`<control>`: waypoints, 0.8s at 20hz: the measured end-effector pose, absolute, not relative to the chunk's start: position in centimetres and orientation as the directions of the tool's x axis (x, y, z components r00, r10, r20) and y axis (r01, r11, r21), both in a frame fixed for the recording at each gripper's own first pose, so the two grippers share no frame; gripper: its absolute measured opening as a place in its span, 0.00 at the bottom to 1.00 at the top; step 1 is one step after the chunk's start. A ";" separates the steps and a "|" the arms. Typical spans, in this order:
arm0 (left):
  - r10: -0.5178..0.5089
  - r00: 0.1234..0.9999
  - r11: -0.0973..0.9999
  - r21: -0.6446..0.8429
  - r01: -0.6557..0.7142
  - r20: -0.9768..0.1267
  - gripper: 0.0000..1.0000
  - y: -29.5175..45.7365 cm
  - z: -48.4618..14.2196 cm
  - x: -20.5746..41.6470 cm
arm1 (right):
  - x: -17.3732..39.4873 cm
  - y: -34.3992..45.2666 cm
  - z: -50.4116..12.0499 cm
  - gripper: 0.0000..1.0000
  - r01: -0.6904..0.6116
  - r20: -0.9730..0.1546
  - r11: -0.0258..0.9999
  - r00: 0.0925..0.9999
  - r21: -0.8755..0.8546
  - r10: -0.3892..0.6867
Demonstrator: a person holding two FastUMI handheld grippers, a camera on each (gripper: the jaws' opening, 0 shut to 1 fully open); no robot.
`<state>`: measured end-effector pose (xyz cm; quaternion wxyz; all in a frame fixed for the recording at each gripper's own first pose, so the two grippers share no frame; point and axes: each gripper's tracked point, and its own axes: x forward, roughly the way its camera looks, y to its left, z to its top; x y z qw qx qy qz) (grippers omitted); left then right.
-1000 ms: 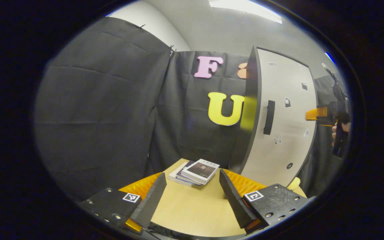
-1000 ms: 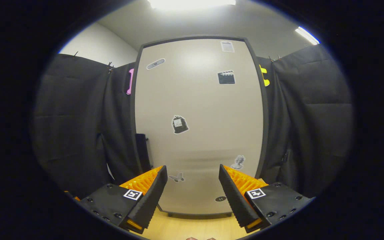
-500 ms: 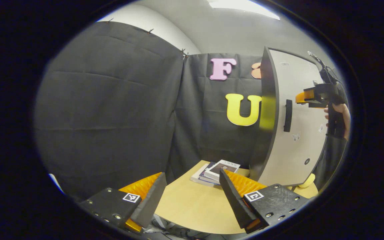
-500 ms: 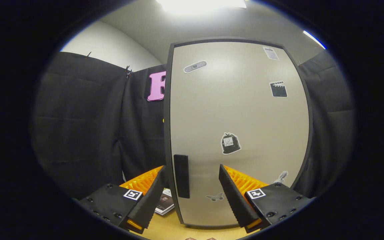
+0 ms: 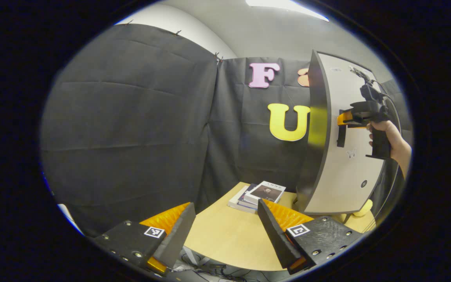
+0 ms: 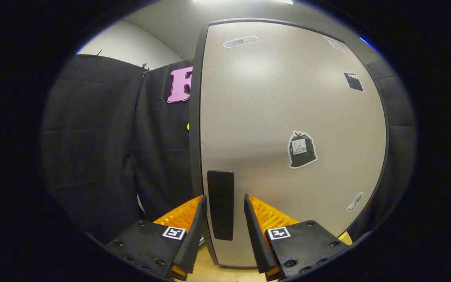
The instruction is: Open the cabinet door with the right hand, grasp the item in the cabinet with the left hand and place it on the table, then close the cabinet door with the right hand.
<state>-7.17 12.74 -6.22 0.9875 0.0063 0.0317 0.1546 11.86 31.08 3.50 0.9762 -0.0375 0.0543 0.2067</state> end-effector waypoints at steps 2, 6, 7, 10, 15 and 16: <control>0.306 0.950 0.952 0.014 -0.306 -0.069 0.97 12.7 -6.4 -7.1 | 12.0 31.7 2.9 0.53 -0.409 -0.147 0.912 0.905 -0.033 0.400; 0.300 0.951 0.954 0.015 -0.300 -0.074 0.97 12.4 -6.6 -7.1 | 12.4 31.7 2.7 0.39 -0.389 -0.148 0.920 0.913 -0.039 0.380; 0.296 0.952 0.955 0.021 -0.295 -0.075 0.98 12.3 -6.6 -7.0 | 12.4 31.8 2.7 0.37 -0.384 -0.147 0.923 0.915 -0.036 0.375; 0.294 0.953 0.956 0.041 -0.291 -0.075 0.97 12.5 -6.9 -7.3 | 12.1 31.6 2.9 0.34 -0.365 -0.147 0.931 0.922 -0.020 0.358; 0.282 0.955 0.959 0.022 -0.281 -0.092 0.98 12.8 -7.4 -7.3 | 12.1 31.7 2.6 0.27 -0.419 -0.136 0.907 0.902 -0.051 0.409; 0.272 0.956 0.962 0.020 -0.271 -0.107 0.98 12.7 -8.0 -7.2 | 12.1 31.8 2.7 0.23 -0.443 -0.138 0.895 0.891 -0.053 0.433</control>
